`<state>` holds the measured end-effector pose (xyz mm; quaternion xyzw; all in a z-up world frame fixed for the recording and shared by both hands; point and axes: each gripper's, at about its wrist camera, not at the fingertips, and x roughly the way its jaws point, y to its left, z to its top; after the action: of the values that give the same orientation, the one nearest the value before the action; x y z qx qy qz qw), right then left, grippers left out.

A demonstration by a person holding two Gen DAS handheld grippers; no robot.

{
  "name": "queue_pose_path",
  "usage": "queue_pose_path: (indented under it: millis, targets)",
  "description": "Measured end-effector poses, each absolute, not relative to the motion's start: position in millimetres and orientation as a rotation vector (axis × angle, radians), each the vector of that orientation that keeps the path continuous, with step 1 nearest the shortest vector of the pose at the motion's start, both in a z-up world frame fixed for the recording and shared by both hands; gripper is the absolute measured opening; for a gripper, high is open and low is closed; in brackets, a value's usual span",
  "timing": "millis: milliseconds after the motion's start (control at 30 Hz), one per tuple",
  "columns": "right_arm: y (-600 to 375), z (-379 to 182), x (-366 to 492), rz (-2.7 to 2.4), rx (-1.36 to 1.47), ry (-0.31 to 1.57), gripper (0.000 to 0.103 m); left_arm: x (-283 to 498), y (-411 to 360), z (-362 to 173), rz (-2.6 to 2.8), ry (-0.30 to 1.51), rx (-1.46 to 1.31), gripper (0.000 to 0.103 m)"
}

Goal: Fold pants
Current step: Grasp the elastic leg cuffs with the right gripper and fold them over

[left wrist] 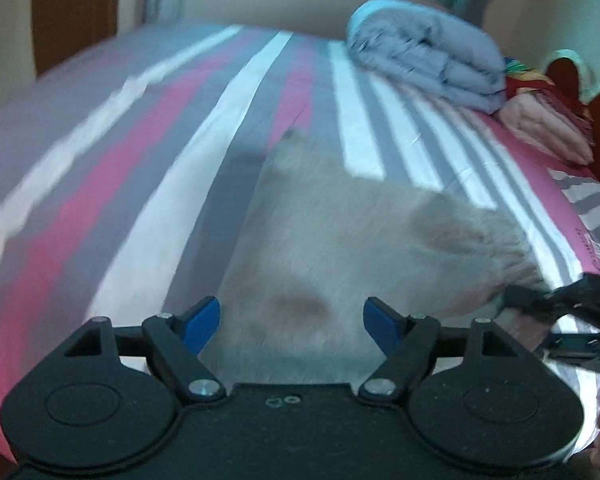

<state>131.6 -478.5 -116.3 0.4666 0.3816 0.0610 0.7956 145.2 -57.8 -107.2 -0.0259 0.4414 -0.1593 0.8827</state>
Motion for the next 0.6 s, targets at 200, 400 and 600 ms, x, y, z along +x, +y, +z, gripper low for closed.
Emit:
queue_pose_path:
  millis: [200,400,600]
  targets:
    - [-445,-59,120,0.132,0.671,0.656,0.036,138,-63,-113,-0.338,0.896,-0.047,0.072]
    - [-459,-39,100,0.086,0.562,0.555,0.036,138,-83,-124,-0.362,0.93,0.003,0.077]
    - [-489,-101,94,-0.03,0.663,0.761,0.059,141,-83,-131,-0.36,0.962,0.0,0.079]
